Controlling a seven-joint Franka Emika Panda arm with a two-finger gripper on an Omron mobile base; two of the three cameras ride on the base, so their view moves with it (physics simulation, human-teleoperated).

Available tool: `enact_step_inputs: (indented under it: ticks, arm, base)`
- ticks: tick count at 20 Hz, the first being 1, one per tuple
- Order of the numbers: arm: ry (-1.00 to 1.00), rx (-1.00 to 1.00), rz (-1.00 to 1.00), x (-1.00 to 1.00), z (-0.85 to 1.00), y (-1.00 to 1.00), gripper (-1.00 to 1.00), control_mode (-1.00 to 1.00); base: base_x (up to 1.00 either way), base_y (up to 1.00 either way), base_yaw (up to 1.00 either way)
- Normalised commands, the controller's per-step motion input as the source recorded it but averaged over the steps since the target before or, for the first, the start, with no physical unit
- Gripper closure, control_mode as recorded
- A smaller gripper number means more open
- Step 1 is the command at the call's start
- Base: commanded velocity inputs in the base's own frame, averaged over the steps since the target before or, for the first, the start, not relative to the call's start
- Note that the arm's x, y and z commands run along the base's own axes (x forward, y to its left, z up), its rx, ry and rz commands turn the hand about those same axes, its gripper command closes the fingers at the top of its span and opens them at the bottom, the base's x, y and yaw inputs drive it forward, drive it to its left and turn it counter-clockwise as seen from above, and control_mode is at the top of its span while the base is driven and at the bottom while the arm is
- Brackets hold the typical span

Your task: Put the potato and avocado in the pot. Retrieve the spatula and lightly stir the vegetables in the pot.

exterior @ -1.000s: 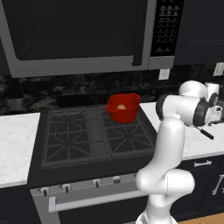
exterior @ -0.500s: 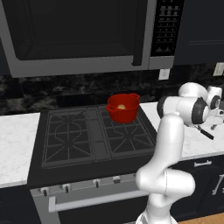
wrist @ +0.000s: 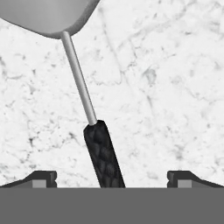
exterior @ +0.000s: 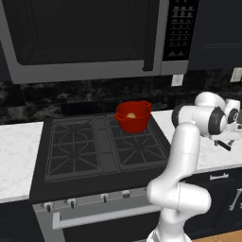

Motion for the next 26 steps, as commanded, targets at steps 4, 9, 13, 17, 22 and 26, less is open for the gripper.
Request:
enact_step_inputs:
  ticks: [4, 9, 13, 17, 22, 26]
  arm:
    - [0.0, 0.0, 0.0, -0.1, -0.3, 0.0, -1.0, -1.0]
    - [0.0, 0.0, 0.0, 0.0, -0.27, 0.0, -1.0, -1.0]
    - [-0.01, 0.0, 0.0, 0.07, -0.21, 0.0, 1.0, -1.0]
    - [-0.08, 0.0, 0.0, 0.07, -0.17, 0.01, 1.0, -1.0]
    - [-0.03, 0.0, 0.0, 0.13, -0.31, 0.08, 1.0, -1.0]
    - [-0.03, 0.0, 0.0, 0.07, -0.24, 0.16, 1.0, -1.0]
  base:
    - [0.0, 0.0, 0.0]
    - [0.0, 0.0, 0.0]
    - [0.0, 0.0, 0.0]
    - [0.0, 0.0, 0.0]
    - [0.0, 0.0, 0.0]
    - [0.0, 0.0, 0.0]
